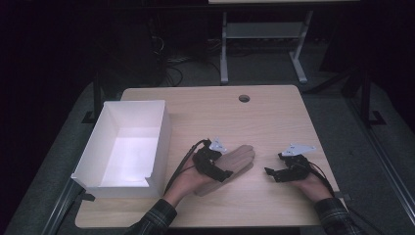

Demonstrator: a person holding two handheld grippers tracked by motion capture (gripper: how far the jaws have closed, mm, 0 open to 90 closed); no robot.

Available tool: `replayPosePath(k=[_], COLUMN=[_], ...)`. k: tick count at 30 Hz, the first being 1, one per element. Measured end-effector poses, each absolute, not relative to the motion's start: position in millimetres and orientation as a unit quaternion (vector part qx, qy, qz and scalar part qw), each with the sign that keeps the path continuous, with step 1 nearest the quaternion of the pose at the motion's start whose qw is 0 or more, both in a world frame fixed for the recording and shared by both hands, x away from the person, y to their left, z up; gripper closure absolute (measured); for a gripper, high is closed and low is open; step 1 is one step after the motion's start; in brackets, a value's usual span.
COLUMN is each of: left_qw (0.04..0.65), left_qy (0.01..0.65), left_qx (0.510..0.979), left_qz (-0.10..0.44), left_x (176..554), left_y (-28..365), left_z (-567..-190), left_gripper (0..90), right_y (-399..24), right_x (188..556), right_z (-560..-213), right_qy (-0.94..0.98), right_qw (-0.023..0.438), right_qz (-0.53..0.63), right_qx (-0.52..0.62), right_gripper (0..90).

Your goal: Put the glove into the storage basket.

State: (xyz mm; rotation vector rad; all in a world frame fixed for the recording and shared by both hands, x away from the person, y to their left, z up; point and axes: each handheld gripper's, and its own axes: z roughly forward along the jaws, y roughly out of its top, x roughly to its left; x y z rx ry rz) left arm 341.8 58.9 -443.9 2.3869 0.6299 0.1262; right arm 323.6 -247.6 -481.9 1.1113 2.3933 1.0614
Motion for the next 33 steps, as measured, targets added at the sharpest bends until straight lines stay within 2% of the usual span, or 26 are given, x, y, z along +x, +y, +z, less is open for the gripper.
replayPosePath(k=[7, 14, 20, 23, 25, 27, 33], left_qw=[0.313, 0.309, 0.325, 0.328, 0.331, 0.328, 0.330], left_qy=[0.245, 0.235, 0.230, 0.225, 0.230, 0.233, 0.238], left_qx=[0.916, 0.920, 0.917, 0.917, 0.915, 0.915, 0.913], left_qz=[0.058, 0.050, 0.036, 0.019, -0.003, -0.014, -0.021], left_x=[345.6, 343.4, 340.6, 338.7, 338.3, 338.8, 339.0], left_y=[55.5, 54.2, 56.8, 56.7, 57.5, 58.1, 58.5], left_z=[-455.5, -460.7, -461.0, -459.0, -457.8, -457.1, -453.4], left_gripper=[13.2, 15.8, 28.2, 42.3, 55.5, 62.1, 67.2], right_y=[-247.6, -247.6, -247.6, -247.5, -247.5, -247.5, -247.6], right_x=[323.6, 323.5, 323.5, 323.5, 323.5, 323.5, 323.6], right_z=[-481.9, -481.9, -481.9, -481.9, -481.9, -481.9, -481.9], right_qy=[0.832, 0.832, 0.832, 0.832, 0.832, 0.832, 0.832], right_qw=[0.148, 0.148, 0.148, 0.148, 0.148, 0.148, 0.148], right_qz=[0.369, 0.369, 0.369, 0.369, 0.369, 0.369, 0.369], right_qx=[0.386, 0.387, 0.387, 0.387, 0.387, 0.387, 0.386], right_gripper=[17.6, 17.6, 17.7, 17.7, 17.7, 17.7, 17.7])
